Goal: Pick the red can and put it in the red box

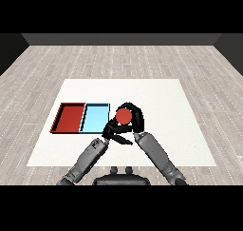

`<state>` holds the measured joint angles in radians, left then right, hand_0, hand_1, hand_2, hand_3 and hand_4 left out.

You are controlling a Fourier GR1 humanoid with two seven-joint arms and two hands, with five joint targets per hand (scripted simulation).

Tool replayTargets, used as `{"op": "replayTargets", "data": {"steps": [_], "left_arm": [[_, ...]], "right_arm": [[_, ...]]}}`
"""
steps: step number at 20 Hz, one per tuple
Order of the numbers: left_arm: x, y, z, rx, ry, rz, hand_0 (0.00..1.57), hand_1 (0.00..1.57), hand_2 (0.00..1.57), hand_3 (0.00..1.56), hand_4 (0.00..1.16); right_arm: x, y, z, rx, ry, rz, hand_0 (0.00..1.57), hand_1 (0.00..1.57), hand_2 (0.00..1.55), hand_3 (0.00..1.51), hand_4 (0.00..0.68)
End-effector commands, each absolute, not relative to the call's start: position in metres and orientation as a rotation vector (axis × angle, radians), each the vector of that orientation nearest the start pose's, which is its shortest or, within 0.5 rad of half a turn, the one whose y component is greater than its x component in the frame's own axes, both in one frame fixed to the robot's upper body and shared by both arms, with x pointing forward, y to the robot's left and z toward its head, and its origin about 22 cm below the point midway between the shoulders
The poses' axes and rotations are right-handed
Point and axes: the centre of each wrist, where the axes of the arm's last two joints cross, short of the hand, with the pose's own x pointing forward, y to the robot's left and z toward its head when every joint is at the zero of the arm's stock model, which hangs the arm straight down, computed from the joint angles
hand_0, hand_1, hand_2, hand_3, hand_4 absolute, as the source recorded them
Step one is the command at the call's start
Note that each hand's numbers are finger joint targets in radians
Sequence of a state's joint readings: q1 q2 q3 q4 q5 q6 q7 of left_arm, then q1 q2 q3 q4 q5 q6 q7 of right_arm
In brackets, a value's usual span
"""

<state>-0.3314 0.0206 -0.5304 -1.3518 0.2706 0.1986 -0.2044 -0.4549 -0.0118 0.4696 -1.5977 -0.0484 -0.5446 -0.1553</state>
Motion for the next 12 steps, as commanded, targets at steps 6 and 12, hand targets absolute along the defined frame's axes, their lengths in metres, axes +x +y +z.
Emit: {"op": "replayTargets", "data": {"steps": [6,12], "left_arm": [[0.271,0.058,0.044,-0.328,-1.761,-0.014,1.57,1.57,1.57,1.50,1.14],[0.275,0.060,0.042,-0.269,-1.725,-0.019,1.57,1.57,1.57,1.50,1.13]], "right_arm": [[0.276,-0.062,0.108,0.222,-2.120,0.023,1.57,1.57,1.47,1.40,0.630],[0.271,-0.062,0.108,0.229,-2.113,0.035,1.57,1.57,1.47,1.40,0.624]]}}
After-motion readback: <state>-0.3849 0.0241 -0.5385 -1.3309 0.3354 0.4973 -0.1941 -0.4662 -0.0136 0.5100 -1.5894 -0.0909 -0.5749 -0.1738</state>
